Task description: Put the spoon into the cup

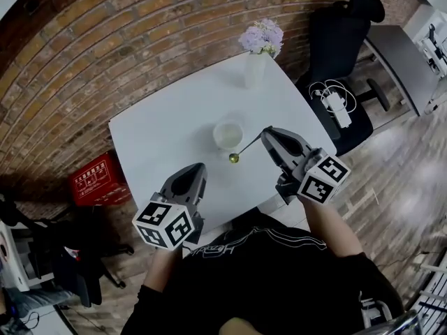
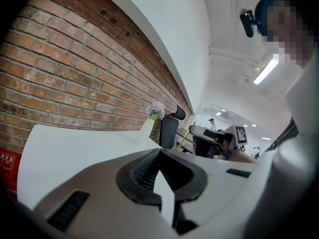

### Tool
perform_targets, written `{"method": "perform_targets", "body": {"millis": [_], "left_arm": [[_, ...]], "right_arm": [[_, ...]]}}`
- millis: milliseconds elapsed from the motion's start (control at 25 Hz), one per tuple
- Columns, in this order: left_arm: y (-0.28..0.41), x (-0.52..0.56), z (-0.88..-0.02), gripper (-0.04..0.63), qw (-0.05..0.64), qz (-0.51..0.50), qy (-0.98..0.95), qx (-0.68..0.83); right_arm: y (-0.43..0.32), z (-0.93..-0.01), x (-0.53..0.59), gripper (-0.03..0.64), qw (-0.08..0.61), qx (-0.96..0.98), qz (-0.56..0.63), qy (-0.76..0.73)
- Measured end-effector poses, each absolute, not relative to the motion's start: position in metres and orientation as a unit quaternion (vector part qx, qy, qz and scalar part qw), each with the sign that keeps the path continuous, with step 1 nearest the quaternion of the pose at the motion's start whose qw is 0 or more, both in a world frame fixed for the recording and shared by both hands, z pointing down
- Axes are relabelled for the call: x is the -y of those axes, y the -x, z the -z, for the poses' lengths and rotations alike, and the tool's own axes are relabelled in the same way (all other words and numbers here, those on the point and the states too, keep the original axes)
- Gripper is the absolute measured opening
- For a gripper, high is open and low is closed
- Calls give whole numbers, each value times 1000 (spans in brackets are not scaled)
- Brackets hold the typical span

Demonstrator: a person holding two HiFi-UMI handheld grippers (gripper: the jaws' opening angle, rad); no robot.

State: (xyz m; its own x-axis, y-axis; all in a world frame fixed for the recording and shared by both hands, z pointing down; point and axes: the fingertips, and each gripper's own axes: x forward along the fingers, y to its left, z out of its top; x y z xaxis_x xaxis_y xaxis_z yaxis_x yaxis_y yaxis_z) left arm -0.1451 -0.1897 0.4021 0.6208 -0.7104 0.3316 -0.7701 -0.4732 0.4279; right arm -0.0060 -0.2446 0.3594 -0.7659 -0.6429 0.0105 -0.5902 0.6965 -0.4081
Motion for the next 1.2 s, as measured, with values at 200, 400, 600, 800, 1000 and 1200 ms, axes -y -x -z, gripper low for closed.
{"method": "perform_targets", "body": {"millis": [200, 400, 600, 800, 1000, 1200], "left_arm": [[152, 211, -416, 3, 292, -64, -846, 442], [158, 234, -429, 3, 305, -66, -837, 449], [157, 249, -442, 5, 320, -70, -832, 448], [159, 260, -454, 5, 330, -74, -826, 450], [163, 266, -465, 3, 339, -80, -820, 454], [168, 271, -477, 4, 349, -87, -812, 459]], "right_arm": [[11, -372, 279, 0, 62, -918, 206, 334], [18, -389, 312, 0, 46, -917, 208, 336], [25, -405, 332, 0, 31, -918, 213, 332], [37, -427, 345, 0, 6, -922, 209, 325], [44, -453, 354, 0, -24, -921, 219, 322], [49, -481, 361, 0, -36, -916, 239, 320]]}}
